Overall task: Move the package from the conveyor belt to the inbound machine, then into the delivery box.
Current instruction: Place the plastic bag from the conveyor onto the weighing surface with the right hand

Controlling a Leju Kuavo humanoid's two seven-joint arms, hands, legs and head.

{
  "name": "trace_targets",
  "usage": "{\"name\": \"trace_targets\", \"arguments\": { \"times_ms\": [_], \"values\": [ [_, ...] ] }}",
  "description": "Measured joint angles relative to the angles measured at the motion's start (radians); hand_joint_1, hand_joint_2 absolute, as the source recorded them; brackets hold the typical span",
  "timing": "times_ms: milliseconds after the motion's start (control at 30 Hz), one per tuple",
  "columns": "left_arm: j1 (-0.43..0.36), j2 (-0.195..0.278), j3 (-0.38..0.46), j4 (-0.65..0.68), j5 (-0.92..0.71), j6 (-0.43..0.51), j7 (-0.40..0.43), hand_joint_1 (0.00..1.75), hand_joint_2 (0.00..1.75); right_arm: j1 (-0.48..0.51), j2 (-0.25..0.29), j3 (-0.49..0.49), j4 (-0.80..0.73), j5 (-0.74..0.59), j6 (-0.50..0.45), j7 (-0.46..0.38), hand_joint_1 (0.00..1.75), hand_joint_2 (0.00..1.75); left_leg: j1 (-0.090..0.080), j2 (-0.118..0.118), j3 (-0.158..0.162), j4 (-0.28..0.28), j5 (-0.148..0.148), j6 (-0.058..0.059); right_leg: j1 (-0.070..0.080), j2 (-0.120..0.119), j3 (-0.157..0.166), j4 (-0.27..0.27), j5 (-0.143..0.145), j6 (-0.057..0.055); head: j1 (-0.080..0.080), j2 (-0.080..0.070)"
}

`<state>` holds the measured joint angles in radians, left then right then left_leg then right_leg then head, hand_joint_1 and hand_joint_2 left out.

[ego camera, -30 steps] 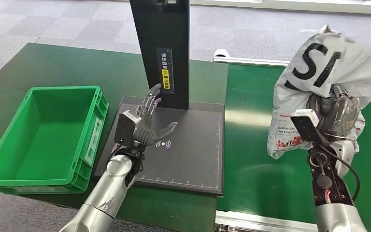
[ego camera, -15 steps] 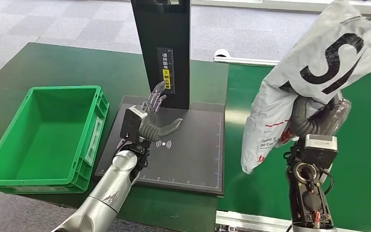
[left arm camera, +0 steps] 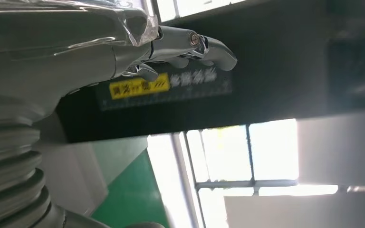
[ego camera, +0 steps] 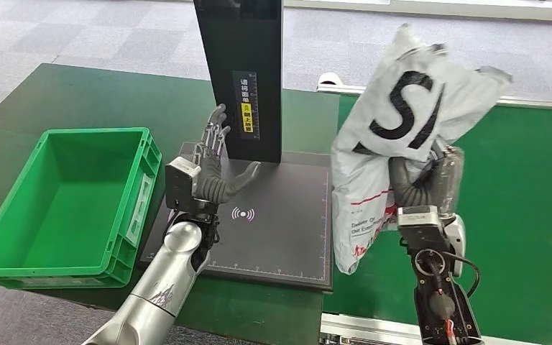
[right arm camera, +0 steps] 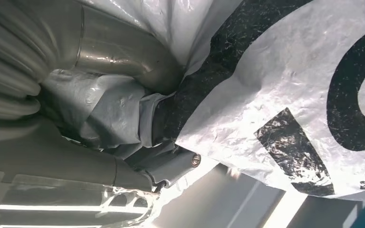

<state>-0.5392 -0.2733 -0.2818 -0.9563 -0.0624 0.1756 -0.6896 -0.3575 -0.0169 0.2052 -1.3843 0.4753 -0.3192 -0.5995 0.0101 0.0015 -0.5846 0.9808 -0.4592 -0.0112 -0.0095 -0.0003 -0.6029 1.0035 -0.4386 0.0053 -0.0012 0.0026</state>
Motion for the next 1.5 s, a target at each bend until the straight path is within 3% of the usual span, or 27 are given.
{"name": "trace_targets", "arguments": {
  "times_ms": [100,267,467,633,800,1033,1133,1333,1500],
  "values": [
    [0.038,-0.001,0.0,-0.087,-0.018,0.12,-0.01,0.0,1.75,0.01,-0.006,0.05,0.039,0.124,0.003,0.017,1.75,1.75,0.0,0.0,0.0,0.0,0.0,0.0,0.0,0.0,0.0,0.0,0.0,0.0,0.0,0.0],
    [0.081,0.008,-0.011,-0.212,-0.032,0.318,-0.011,0.0,1.75,0.027,-0.023,0.101,0.085,0.185,0.02,0.042,1.75,1.75,0.0,-0.001,0.0,0.0,0.0,0.0,0.0,0.0,0.0,0.0,0.0,0.0,0.0,0.0],
    [0.11,0.016,-0.019,-0.28,-0.148,0.502,-0.011,0.0,1.75,0.051,-0.045,0.152,0.103,0.28,0.126,0.072,1.75,1.75,0.0,0.0,0.0,0.0,0.0,0.0,0.0,0.0,0.0,0.0,0.0,0.0,0.0,0.0],
    [0.14,0.001,0.035,-0.333,-0.191,0.517,-0.011,0.0,1.75,0.061,-0.061,0.205,0.129,0.326,0.213,0.081,1.75,1.75,0.0,0.0,0.0,0.0,0.0,0.0,0.0,0.0,0.0,0.0,0.0,0.0,0.0,0.0],
    [0.158,-0.02,0.093,-0.39,-0.191,0.519,-0.011,0.0,1.75,0.057,-0.076,0.246,0.181,0.353,0.235,0.088,1.75,1.75,0.0,0.0,0.0,0.0,0.0,0.0,0.0,0.0,0.0,0.0,0.0,0.0,0.0,0.0],
    [0.153,-0.031,0.108,-0.392,-0.164,0.519,-0.011,0.0,1.75,0.023,-0.08,0.281,0.241,0.378,0.259,0.073,1.75,1.75,0.0,0.001,0.0,0.0,0.0,0.0,0.0,0.0,0.0,0.0,0.0,0.0,0.0,0.0],
    [0.14,-0.037,0.1,-0.38,-0.14,0.519,-0.011,0.0,1.75,-0.052,-0.077,0.334,0.323,0.444,0.3,0.042,1.75,1.75,0.0,0.001,0.0,0.0,0.0,0.0,0.0,0.0,0.0,0.0,0.0,0.0,0.0,0.0],
    [0.118,-0.043,0.087,-0.354,-0.106,0.519,-0.011,0.0,1.75,-0.298,-0.028,0.504,0.585,0.533,0.354,-0.049,1.75,1.75,0.0,0.003,0.002,0.0,0.001,0.0,0.0,0.001,0.001,0.0,0.001,-0.001,0.0,0.0],
    [0.114,-0.043,0.084,-0.342,-0.099,0.519,-0.011,0.0,1.75,-0.389,0.0,0.586,0.698,0.546,0.356,-0.071,1.75,1.75,0.0,0.002,0.001,0.0,0.001,0.0,0.0,0.001,0.0,0.0,0.001,-0.001,0.0,0.0]
  ]
}}
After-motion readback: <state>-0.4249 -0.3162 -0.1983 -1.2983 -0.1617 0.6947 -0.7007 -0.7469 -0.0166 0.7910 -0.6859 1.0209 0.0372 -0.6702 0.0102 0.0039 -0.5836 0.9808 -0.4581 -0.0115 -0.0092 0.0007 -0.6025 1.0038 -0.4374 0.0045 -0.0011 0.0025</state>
